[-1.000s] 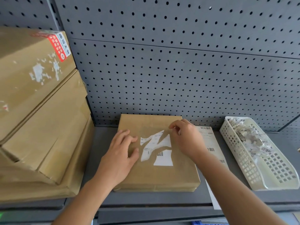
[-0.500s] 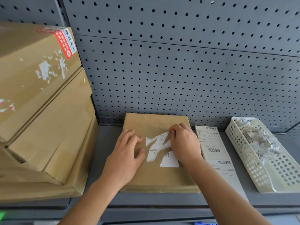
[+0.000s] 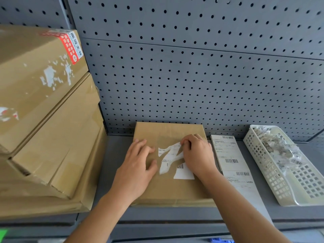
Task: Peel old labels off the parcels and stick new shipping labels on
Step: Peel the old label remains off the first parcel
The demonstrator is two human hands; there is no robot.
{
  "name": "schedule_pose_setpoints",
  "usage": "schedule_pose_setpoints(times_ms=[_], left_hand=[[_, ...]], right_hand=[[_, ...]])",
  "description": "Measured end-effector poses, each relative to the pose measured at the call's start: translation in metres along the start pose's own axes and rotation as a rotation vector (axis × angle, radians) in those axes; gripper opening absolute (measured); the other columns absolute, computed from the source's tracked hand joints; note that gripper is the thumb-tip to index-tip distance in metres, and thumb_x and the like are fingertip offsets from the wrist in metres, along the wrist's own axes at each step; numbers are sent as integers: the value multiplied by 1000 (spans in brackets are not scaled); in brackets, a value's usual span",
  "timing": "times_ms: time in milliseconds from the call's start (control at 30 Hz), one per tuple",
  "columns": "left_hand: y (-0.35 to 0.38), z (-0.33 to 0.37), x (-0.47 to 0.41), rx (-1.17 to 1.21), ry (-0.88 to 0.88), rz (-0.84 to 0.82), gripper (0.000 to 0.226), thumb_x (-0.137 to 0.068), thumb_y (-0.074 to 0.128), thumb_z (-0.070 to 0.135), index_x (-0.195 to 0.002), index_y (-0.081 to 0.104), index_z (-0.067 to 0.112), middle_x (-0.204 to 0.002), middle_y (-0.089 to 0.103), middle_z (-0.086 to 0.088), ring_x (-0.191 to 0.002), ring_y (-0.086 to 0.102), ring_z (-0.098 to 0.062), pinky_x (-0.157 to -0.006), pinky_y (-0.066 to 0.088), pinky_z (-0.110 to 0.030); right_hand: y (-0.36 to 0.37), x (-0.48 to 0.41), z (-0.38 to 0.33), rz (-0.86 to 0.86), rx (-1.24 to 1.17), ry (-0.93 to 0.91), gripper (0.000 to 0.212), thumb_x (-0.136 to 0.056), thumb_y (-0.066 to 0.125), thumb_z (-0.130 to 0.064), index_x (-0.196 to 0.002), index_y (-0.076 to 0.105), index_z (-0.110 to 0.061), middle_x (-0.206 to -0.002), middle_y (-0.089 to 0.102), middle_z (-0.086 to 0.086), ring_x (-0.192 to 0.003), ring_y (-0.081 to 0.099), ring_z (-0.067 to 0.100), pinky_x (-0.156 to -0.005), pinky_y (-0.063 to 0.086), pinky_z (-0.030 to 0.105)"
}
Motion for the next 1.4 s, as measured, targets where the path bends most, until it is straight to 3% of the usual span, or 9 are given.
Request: schedule_pose_setpoints(times_ms=[100, 233, 400, 533, 767, 933, 1100, 1267, 1400], left_hand=[[0, 0, 0, 0, 3, 1, 37, -102, 46, 43, -137, 46, 35, -161, 14, 22, -150, -5, 8, -97, 50, -39], [0, 1, 0, -4, 9, -1, 38, -102, 46, 43, -138, 46, 34, -161, 14, 22, -150, -5, 7, -97, 48, -37], [0, 0, 0, -2, 11, -2, 37, -102, 46, 43, -138, 46, 35, -161, 14, 22, -150, -5, 7, -97, 48, -37], [0, 0, -1, 1, 9, 1, 37, -102, 46, 43, -138, 46, 35, -161, 14, 22, -150, -5, 7, -97, 49, -39], [-1, 1, 0, 3, 16, 6, 37, -102, 46, 42, -137, 47, 34, -160, 15, 23, -149, -5, 8, -93, 46, -32], [-2, 1, -1, -12, 11, -11, 38, -102, 45, 43, -140, 45, 34, -161, 12, 23, -150, -6, 7, -95, 46, -34], [-2, 0, -1, -13, 5, -22, 39, -103, 44, 44, -141, 44, 36, -161, 10, 23, -149, -7, 7, -97, 47, -38], [-2, 0, 0, -13, 7, -11, 39, -102, 45, 43, -141, 46, 34, -161, 13, 22, -150, -5, 6, -97, 48, -37], [-2, 1, -1, -8, 9, -10, 39, -102, 46, 42, -140, 46, 33, -161, 14, 22, -150, -4, 6, -95, 48, -36]], right_hand=[[-5, 0, 1, 33, -116, 36, 25, -98, 44, -12, -93, 67, -21, -97, 60, -10, -93, 57, 19, -90, 46, 43], [0, 3, -3, 33, -6, -15, 21, -96, 49, -14, -96, 70, -19, -95, 63, -4, -90, 59, 23, -87, 47, 44], [-12, 2, -1, -2, -228, 54, 17, -93, 55, -13, -93, 69, -21, -97, 63, -11, -87, 58, 6, -81, 49, 30], [-3, 2, -3, 36, -24, -42, 8, -90, 63, -21, -95, 69, -19, -92, 58, -6, -84, 59, 20, -82, 51, 42], [3, -2, -16, -27, 361, -89, 16, -94, 50, -9, -104, 60, -14, -101, 57, 2, -93, 54, 24, -80, 45, 36], [-5, -5, -13, -180, 88, 30, 15, -100, 42, -19, -99, 57, -19, -99, 57, -4, -95, 54, 21, -87, 44, 37], [-16, -3, -10, -221, -194, 91, 12, -102, 47, -20, -99, 58, -19, -97, 62, -5, -83, 56, 10, -67, 41, 23], [-10, 0, -11, -148, -40, -5, 21, -96, 58, -28, -115, 58, -22, -102, 57, -7, -91, 56, 13, -82, 49, 33], [-6, 3, -19, -94, 82, -63, 11, -94, 58, -22, -99, 67, -19, -98, 57, -3, -92, 55, 22, -80, 49, 39]])
Point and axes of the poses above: each hand's wrist, its own x-axis away from the middle knuckle, its own y-axis out of the palm, z = x × y, the point moved 3 cm from there along -x, towards the middle knuckle
